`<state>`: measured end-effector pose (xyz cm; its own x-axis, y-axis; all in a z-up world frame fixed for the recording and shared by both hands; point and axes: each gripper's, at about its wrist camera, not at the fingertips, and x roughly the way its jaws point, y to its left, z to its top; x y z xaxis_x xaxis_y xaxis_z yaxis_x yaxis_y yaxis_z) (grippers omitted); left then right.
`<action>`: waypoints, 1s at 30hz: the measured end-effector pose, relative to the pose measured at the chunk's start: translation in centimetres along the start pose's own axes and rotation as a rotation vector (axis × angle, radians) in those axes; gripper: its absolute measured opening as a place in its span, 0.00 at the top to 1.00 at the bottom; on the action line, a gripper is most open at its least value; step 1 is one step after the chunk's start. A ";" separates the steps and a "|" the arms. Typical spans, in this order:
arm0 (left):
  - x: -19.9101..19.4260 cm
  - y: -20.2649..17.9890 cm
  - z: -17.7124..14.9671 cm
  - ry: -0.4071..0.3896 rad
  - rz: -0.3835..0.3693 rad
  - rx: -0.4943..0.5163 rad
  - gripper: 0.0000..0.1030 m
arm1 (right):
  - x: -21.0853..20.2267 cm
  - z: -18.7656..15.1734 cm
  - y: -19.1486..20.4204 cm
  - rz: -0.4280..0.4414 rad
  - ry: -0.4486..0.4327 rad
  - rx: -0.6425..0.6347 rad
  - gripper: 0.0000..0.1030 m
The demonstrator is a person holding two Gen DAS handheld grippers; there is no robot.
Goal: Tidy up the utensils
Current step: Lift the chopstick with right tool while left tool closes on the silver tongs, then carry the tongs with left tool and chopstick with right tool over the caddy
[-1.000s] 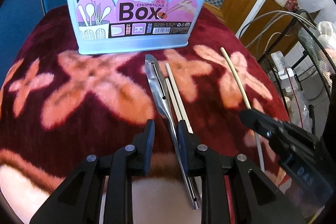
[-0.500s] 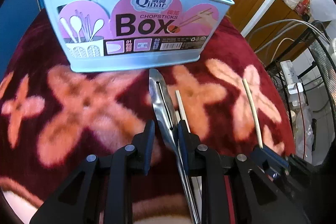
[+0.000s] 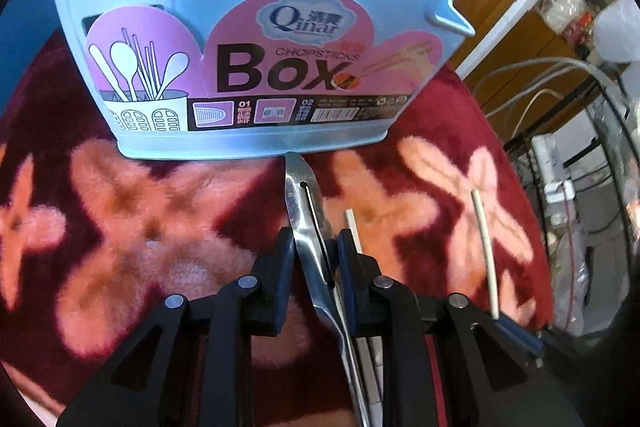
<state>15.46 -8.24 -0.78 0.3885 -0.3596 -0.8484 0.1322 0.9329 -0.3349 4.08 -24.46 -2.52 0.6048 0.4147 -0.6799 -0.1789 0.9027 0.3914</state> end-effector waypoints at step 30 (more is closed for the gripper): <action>-15.4 1.9 -2.7 -0.441 -0.214 0.007 1.00 | -4.4 1.9 4.3 0.120 -0.260 -0.083 0.94</action>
<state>7.28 -0.99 10.59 0.7008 -0.5030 -0.5057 0.2570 0.8395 -0.4788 2.08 -22.64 3.34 0.7519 0.4850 -0.4466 -0.3173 0.8599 0.3998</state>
